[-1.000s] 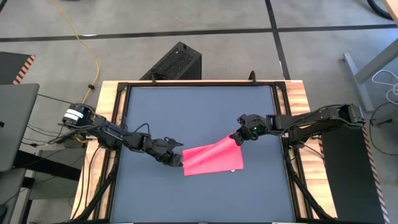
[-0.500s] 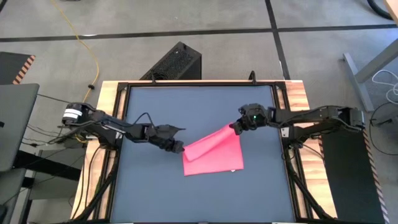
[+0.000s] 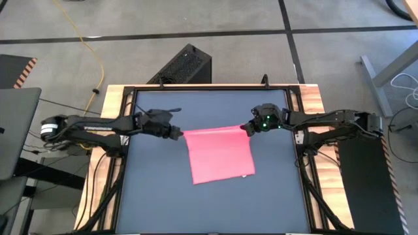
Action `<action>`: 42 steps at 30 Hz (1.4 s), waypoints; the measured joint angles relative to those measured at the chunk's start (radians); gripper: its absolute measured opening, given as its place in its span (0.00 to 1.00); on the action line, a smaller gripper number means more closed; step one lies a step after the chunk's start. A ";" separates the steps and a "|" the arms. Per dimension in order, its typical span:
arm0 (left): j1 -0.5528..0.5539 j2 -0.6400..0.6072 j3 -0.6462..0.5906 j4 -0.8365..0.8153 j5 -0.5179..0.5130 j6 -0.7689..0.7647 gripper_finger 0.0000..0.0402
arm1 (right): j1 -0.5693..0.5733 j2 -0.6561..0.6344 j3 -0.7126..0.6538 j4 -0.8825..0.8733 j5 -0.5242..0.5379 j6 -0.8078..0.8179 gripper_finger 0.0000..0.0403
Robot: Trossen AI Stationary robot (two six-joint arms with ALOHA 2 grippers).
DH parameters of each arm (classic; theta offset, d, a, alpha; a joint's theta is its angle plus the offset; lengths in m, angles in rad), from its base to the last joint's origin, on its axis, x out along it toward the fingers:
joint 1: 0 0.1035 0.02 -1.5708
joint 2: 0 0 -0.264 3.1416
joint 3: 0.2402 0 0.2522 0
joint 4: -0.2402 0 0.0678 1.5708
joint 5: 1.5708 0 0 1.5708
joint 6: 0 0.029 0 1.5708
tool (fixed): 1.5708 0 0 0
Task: Roll towel
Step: Fold the pink towel
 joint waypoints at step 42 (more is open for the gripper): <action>-0.055 0.010 0.001 -0.089 -0.004 -0.069 0.00 | 0.063 0.000 0.000 -0.014 0.003 0.035 0.06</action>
